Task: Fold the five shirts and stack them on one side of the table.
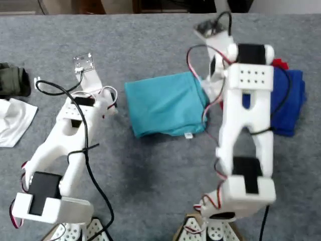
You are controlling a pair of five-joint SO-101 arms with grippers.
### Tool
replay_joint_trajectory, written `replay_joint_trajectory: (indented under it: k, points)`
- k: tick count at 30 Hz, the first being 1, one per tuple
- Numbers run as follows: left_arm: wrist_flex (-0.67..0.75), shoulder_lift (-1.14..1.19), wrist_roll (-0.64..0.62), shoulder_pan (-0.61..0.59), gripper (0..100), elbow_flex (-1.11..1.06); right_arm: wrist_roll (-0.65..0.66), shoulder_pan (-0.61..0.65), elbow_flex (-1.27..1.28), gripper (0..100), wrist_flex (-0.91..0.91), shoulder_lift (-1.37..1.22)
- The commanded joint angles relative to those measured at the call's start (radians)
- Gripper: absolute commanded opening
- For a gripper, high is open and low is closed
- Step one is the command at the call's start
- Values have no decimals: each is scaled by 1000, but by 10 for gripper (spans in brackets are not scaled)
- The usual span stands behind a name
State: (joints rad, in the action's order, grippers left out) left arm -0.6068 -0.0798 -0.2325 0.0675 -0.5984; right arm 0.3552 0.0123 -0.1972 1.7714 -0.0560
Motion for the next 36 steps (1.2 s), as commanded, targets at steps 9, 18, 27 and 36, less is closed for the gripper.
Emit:
replay_joint_trajectory:
  k: [9, 18, 27, 36]
  points:
    - [9, 59, 6, 18, 21, 72, -387, 104, 450, 154, -336, 116]
    - [6, 104, 8, 17, 21, 101, -598, 280, 567, 443, -580, 114]
    - [6, 104, 48, 8, 21, 101, -635, 200, 581, 253, -841, -113]
    - [6, 105, 48, 8, 21, 101, -635, 168, 346, 175, -660, -358]
